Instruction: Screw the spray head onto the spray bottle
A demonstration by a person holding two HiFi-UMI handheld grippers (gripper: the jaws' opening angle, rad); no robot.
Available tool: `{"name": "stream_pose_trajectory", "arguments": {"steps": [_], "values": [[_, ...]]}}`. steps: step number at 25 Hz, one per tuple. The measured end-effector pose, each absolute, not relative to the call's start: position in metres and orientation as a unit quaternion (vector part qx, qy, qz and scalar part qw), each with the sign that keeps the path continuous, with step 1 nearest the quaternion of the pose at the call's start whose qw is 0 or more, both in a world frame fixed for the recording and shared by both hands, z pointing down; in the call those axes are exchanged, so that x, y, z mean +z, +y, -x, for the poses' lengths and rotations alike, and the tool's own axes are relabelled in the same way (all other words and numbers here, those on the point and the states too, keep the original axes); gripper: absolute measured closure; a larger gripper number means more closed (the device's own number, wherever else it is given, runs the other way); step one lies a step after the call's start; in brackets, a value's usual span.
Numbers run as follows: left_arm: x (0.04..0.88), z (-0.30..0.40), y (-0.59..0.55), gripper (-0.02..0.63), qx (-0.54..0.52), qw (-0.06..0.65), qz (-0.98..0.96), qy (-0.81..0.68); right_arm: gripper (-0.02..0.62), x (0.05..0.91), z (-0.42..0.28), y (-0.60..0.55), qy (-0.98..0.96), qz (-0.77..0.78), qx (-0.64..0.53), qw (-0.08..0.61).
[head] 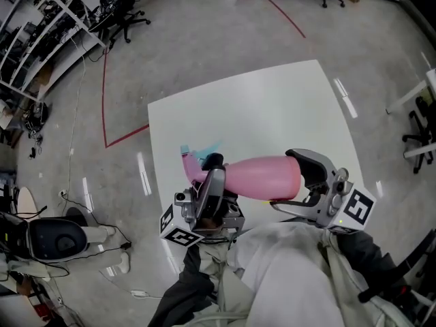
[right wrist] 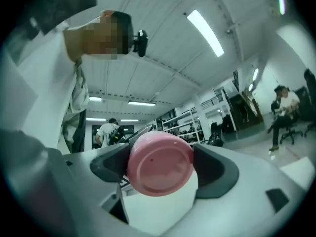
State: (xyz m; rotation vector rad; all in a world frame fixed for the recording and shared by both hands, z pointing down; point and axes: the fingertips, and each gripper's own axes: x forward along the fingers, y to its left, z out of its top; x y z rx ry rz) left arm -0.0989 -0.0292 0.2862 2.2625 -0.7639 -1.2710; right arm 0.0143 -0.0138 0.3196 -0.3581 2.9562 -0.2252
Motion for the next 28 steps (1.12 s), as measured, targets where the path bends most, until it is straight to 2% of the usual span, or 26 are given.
{"name": "stream_pose_trajectory", "arguments": {"steps": [4, 8, 12, 18, 21, 24, 26, 28], "values": [[0.277, 0.1, -0.034, 0.482, -0.43, 0.182, -0.838, -0.283, 0.207, 0.334, -0.01, -0.034, 0.954, 0.081, -0.265, 0.113], [0.272, 0.093, -0.028, 0.482, -0.401, 0.157, -0.863, -0.264, 0.207, 0.351, -0.009, -0.033, 0.912, 0.049, -0.382, 0.14], [0.274, 0.084, -0.02, 0.482, -0.384, 0.147, -0.881, -0.236, 0.207, 0.362, -0.011, -0.028, 0.884, 0.022, -0.442, 0.149], [0.28, 0.083, -0.022, 0.482, -0.375, 0.146, -0.889, -0.22, 0.207, 0.368, -0.009, -0.026, 0.876, 0.011, -0.467, 0.122], [0.286, 0.091, -0.029, 0.482, -0.39, 0.169, -0.872, -0.244, 0.207, 0.364, -0.011, -0.03, 0.885, 0.027, -0.443, 0.144], [0.296, 0.117, -0.045, 0.482, -0.489, 0.242, -0.797, -0.26, 0.207, 0.338, -0.015, -0.028, 0.929, 0.048, -0.319, 0.179], [0.301, 0.123, -0.048, 0.482, -0.529, 0.274, -0.765, -0.246, 0.207, 0.328, -0.006, -0.022, 0.965, 0.075, -0.209, 0.143], [0.3, 0.118, -0.047, 0.482, -0.525, 0.276, -0.769, -0.239, 0.207, 0.33, -0.003, -0.02, 0.979, 0.105, -0.139, 0.109]]}}
